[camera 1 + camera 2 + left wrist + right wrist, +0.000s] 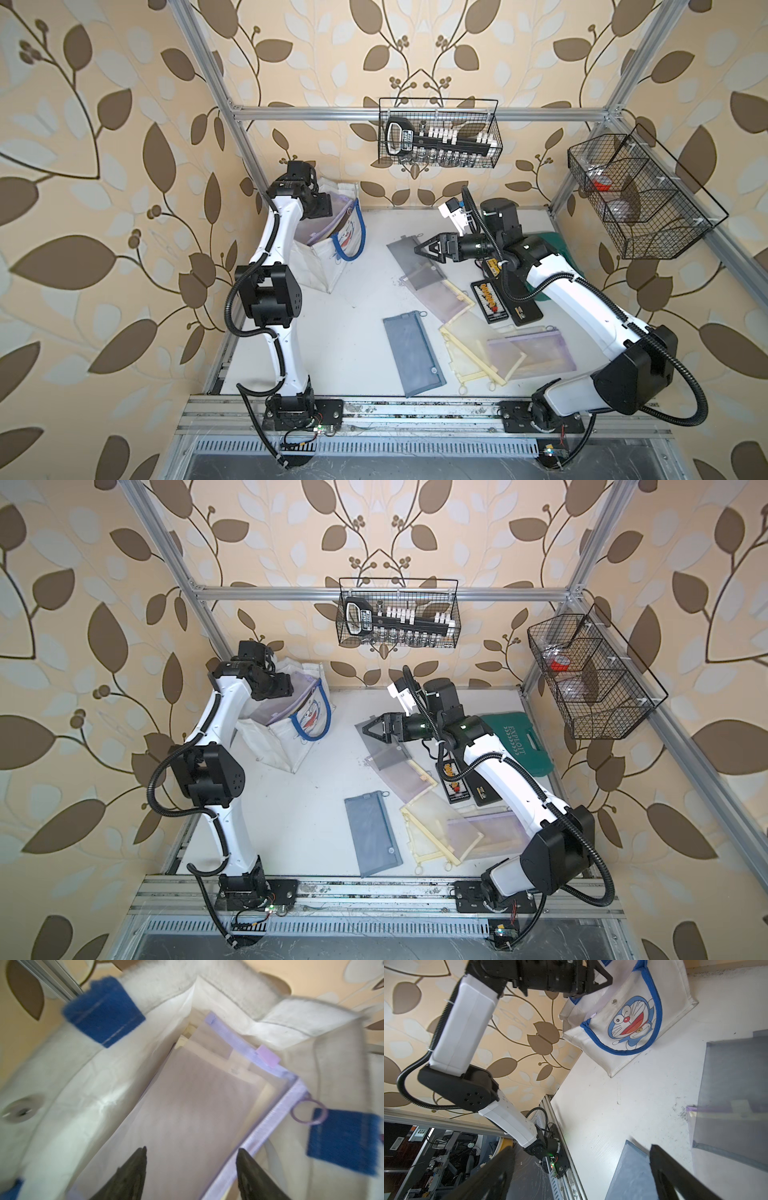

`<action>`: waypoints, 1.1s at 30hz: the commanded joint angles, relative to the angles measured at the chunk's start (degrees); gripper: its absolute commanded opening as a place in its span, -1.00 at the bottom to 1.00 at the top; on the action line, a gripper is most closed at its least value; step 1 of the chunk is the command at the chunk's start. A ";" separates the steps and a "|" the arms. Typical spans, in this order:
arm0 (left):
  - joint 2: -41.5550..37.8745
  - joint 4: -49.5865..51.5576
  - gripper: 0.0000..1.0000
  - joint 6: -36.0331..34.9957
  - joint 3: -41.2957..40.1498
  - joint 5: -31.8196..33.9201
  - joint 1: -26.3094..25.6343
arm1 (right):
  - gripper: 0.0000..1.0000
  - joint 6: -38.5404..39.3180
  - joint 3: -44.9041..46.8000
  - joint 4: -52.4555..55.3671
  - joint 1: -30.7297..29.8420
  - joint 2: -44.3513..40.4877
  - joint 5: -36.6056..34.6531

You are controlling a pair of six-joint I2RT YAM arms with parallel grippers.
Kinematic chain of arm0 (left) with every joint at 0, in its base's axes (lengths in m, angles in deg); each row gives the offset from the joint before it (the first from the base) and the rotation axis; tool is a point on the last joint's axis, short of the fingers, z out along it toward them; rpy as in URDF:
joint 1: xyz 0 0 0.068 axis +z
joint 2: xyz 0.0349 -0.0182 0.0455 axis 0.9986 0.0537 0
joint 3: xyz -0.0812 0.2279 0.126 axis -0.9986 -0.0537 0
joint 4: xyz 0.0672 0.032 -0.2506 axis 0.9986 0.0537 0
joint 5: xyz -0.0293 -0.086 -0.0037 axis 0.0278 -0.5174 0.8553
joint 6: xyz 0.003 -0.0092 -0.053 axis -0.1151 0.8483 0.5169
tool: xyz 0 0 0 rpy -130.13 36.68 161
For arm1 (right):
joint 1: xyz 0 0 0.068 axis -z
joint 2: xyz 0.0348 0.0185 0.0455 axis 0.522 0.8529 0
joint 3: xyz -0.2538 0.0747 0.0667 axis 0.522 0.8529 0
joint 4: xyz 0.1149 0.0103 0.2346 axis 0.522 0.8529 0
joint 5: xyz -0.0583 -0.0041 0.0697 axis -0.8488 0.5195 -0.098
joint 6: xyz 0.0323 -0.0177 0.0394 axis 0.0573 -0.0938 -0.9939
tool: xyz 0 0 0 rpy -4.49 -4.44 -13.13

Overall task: Put the pencil pouch into the canvas bag
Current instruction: Place the pencil pouch in the canvas bag, then pick up the pencil pouch from the center of the board.

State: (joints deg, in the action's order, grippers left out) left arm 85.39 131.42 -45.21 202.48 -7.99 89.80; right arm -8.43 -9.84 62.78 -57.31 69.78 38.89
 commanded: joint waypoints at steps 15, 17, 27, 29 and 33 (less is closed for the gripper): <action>-53.38 -3.35 0.54 24.96 -56.64 -7.71 -28.88 | 0.93 4.58 16.24 7.37 0.15 3.65 -2.42; -56.07 -3.90 0.54 29.17 -63.40 -9.17 -31.46 | 0.91 5.23 17.17 6.98 -0.80 5.16 -1.69; -55.82 -24.72 0.53 43.35 -86.53 -15.89 -35.44 | 0.74 5.77 21.83 3.79 -5.50 12.75 -0.70; -52.93 -28.23 0.52 44.45 -87.32 -15.57 -36.64 | 0.71 5.40 23.35 3.24 -5.48 13.74 -1.65; -47.07 -34.14 0.47 45.66 -88.10 -14.17 -38.71 | 0.65 4.69 25.90 0.85 -5.50 15.33 -1.13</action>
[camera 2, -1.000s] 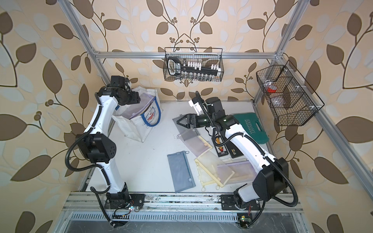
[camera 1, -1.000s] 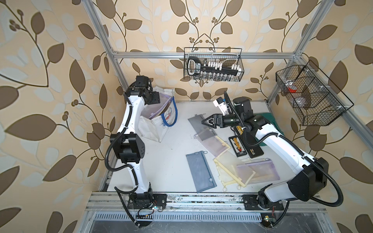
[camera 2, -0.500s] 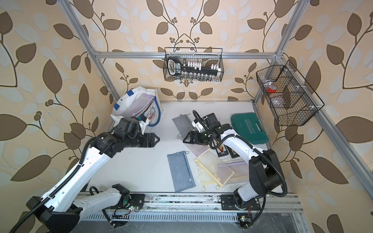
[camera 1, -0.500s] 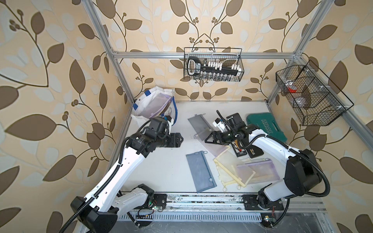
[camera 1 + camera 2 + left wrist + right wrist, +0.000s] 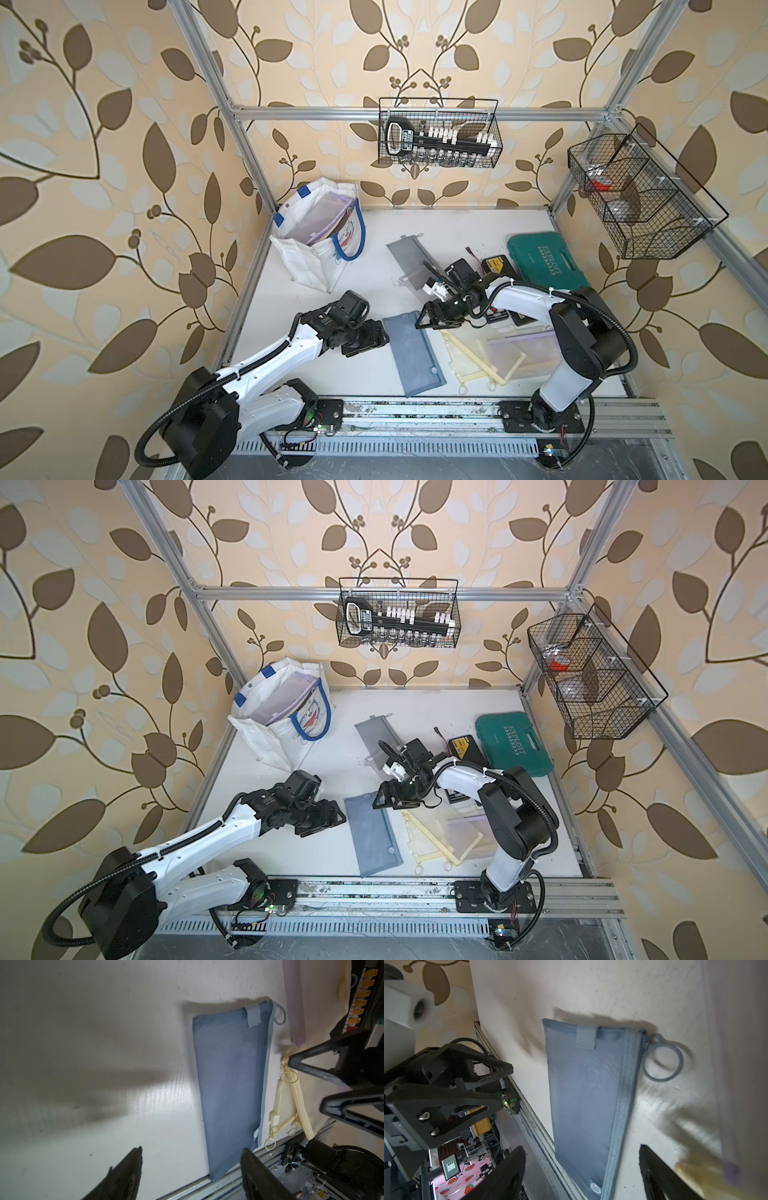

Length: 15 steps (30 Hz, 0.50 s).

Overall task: Put the pencil pouch into the canvas bag
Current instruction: Pick up the pencil pouch from the center of the board.

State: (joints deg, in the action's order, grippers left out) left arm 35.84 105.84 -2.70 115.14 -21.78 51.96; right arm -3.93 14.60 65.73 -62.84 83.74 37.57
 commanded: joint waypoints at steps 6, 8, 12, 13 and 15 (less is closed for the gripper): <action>12.62 -18.35 0.34 7.89 -2.47 0.25 -0.91 | 0.52 0.21 2.08 -4.64 -0.43 4.13 1.98; 14.81 -22.16 0.33 10.53 -3.02 0.20 -0.92 | 0.48 0.53 2.06 -5.12 -0.69 5.12 2.62; 19.77 -28.33 0.29 14.77 -2.50 0.09 -1.37 | 0.39 -1.27 4.06 -10.27 -0.76 6.35 5.61; 20.62 -30.05 0.26 15.67 -2.53 -0.03 -1.36 | 0.36 -1.82 4.41 -11.42 -0.71 6.53 6.47; 21.93 -33.60 0.19 17.65 -2.82 -0.52 -1.42 | 0.28 -2.89 4.71 -13.13 -0.73 6.36 7.76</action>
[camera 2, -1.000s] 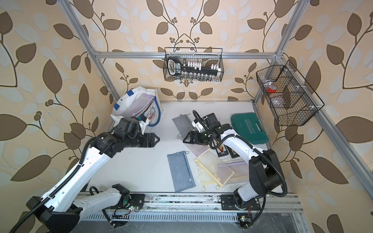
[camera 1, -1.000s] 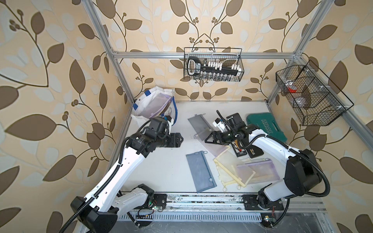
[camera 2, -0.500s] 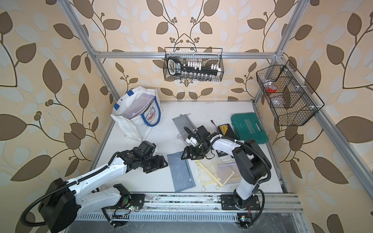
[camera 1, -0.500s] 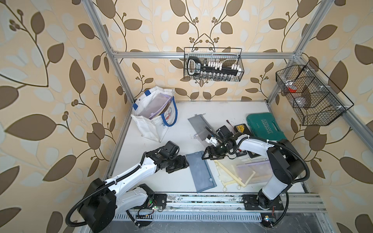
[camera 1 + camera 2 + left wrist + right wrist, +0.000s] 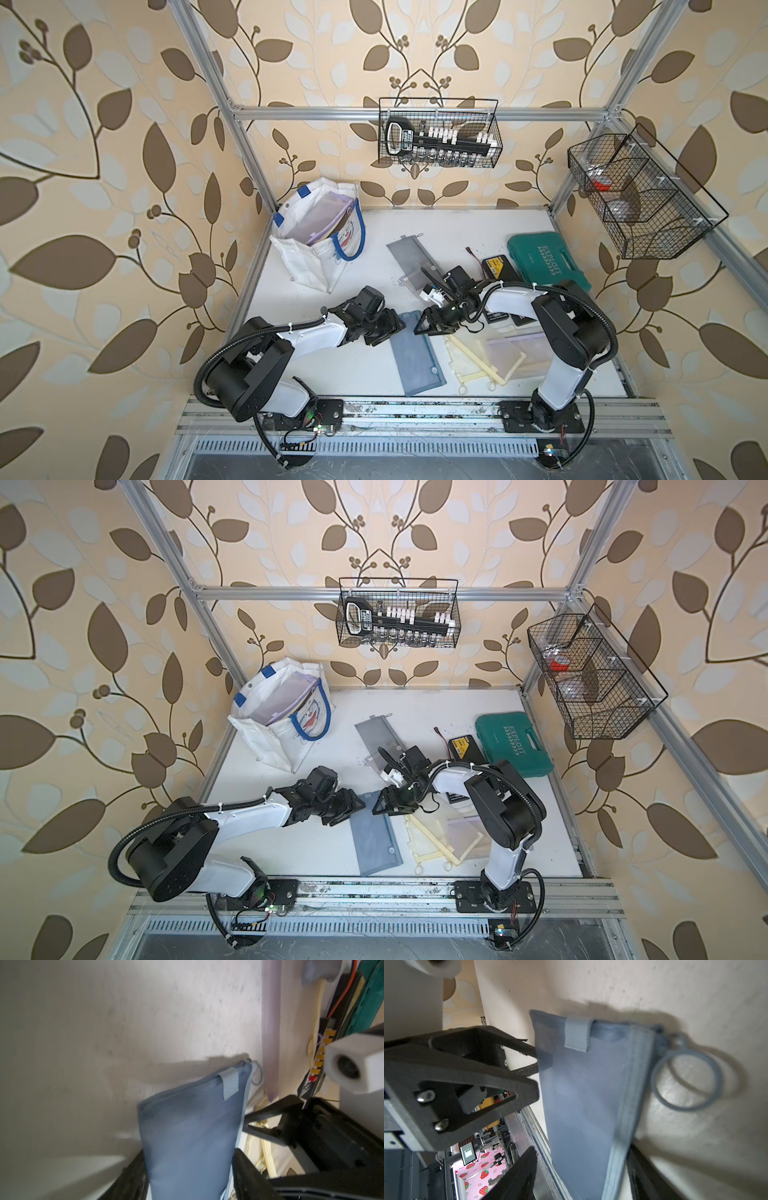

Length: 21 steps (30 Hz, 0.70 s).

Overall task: Put the pencil pouch into the canvas bag
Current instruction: Pick up the pencil pouch from the center of the board.

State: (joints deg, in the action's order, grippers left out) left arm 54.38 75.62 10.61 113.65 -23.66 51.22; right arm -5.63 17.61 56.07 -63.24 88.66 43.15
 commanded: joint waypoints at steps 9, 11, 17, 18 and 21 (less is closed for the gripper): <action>1.01 -5.26 -0.53 4.54 -0.48 0.60 -1.13 | -0.27 -1.19 0.19 -4.21 -0.14 -2.96 3.37; -1.75 -3.70 -0.74 3.60 -0.07 1.12 -1.12 | -0.41 -1.53 -0.13 -4.56 0.00 -4.56 3.53; -11.72 11.33 -1.00 -5.11 7.00 4.73 -1.15 | -0.34 -0.62 -4.54 -0.25 2.52 -10.03 4.32; -13.40 15.81 -1.00 -7.69 9.42 6.08 -1.12 | -0.23 -0.15 -5.75 1.26 3.11 -11.39 3.77; -16.26 30.01 -1.00 -16.46 18.72 10.80 -1.13 | 0.11 1.80 -10.81 7.12 4.88 -14.26 0.83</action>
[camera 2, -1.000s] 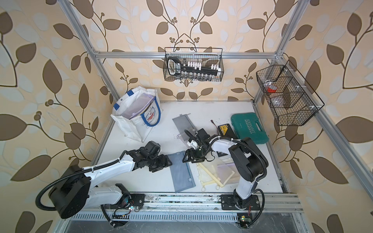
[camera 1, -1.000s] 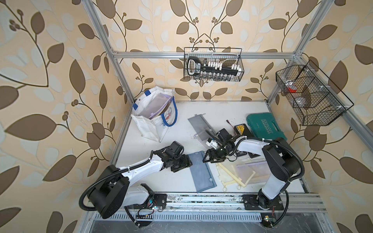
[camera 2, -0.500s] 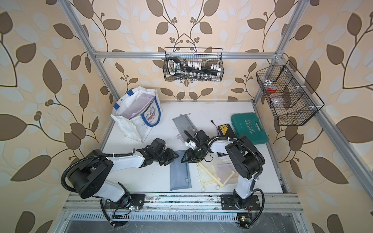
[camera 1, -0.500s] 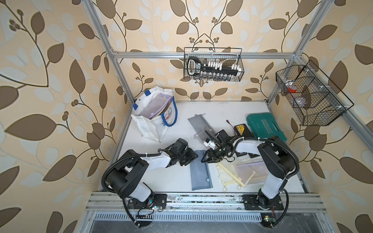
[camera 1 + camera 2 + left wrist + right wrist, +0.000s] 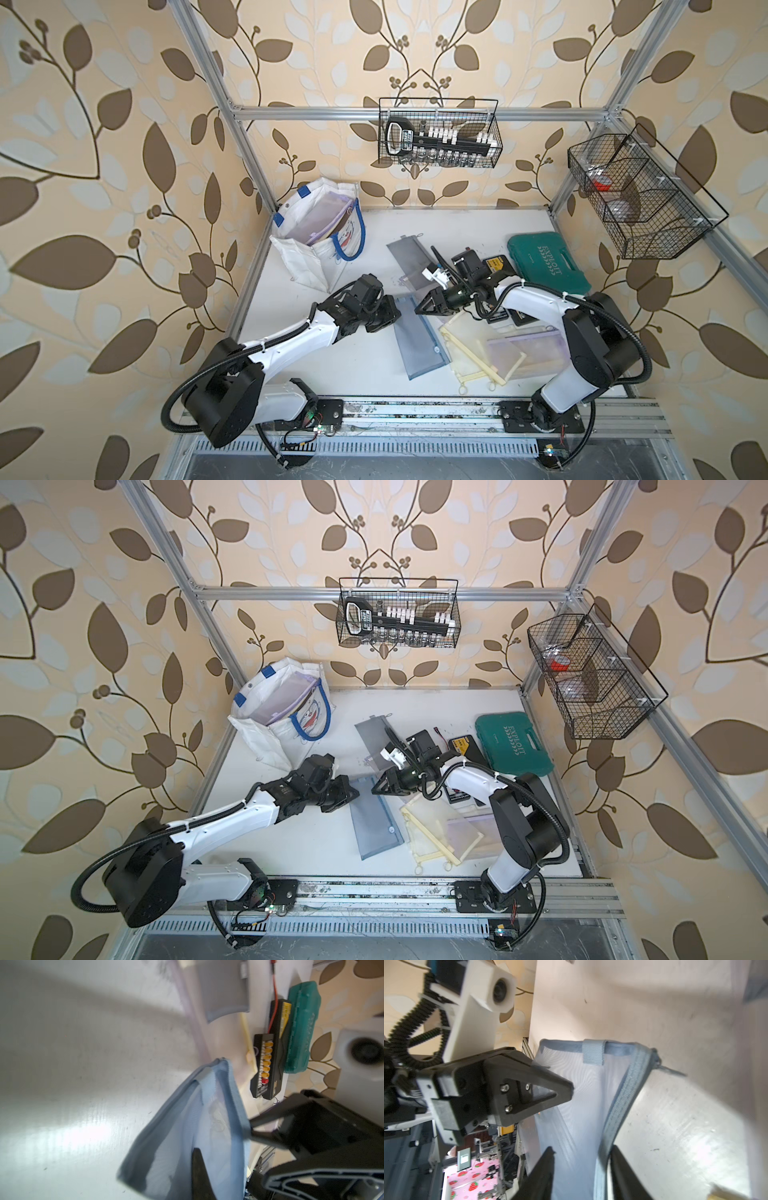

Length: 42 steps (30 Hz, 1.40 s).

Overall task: Put the pencil pouch into the canvas bag
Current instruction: Pick up the pencil pouch from the center of the board, then place the pencil pouch in the canvas bag.

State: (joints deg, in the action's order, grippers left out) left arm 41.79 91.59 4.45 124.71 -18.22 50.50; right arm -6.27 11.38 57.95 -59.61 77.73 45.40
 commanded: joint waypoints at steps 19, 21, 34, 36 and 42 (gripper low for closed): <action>24.30 46.05 -1.00 -60.43 88.08 46.20 14.36 | 0.89 3.57 -25.08 20.09 6.69 -6.78 -8.46; 27.72 42.70 -1.00 -65.76 90.44 50.37 15.84 | 0.92 3.49 -25.03 20.16 6.63 -7.35 -8.46; 37.50 15.90 -1.00 -84.39 76.69 59.98 19.93 | 0.96 3.75 -26.00 20.61 7.45 -6.02 -7.55; 39.53 17.14 -1.00 -82.67 75.34 60.12 20.16 | 0.96 3.48 -25.62 20.04 7.84 -5.55 -6.84; 42.62 20.82 -1.00 -75.43 71.61 56.55 20.60 | 0.97 2.39 -25.56 18.33 8.11 -4.37 -6.19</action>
State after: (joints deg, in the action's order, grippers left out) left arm 84.43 112.99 -74.74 196.49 39.33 70.52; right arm -3.51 -12.66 77.03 -51.61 72.18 37.88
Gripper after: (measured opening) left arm 0.046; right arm 0.986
